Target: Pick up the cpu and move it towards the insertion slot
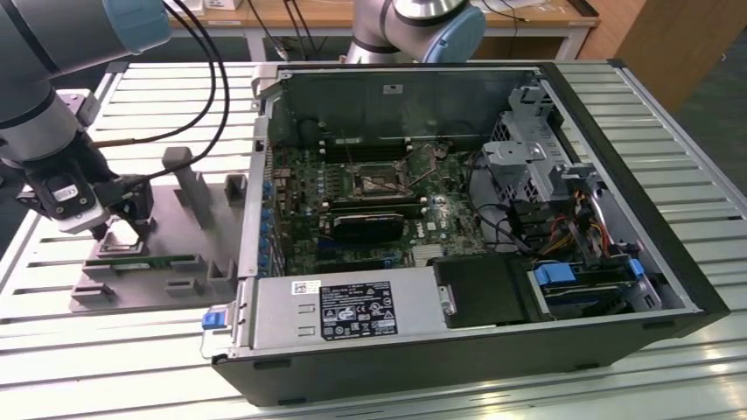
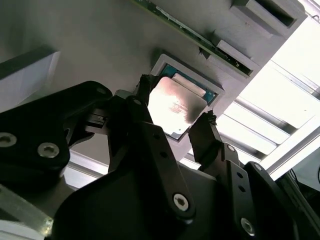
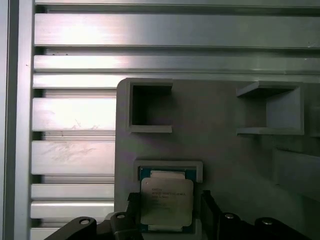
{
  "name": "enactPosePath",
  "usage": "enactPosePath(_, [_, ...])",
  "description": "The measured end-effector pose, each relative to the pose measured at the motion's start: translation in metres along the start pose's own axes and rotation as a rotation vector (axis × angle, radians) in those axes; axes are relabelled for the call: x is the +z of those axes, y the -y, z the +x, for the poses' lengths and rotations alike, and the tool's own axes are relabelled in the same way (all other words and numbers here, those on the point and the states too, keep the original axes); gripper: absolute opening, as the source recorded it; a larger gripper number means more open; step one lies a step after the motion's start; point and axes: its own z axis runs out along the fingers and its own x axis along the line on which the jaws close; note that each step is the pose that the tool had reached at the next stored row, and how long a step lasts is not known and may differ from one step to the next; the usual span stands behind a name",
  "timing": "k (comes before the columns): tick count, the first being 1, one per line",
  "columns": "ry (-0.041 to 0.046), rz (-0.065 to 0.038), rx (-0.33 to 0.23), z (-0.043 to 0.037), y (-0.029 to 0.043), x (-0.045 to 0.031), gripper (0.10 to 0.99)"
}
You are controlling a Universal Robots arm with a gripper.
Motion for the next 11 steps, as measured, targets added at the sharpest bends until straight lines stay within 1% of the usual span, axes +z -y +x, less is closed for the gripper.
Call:
enactPosePath(4, [0.0, 0.0, 0.0, 0.0, 0.0, 0.0, 0.6])
enactPosePath(5, [0.0, 0.0, 0.0, 0.0, 0.0, 0.0, 0.659])
enactPosePath(7, [0.0003, 0.0, 0.0, 0.0, 0.0, 0.0008, 0.659])
enactPosePath(11, [0.0001, 0.0, 0.0, 0.0001, -0.0002, 0.0049, 0.659])
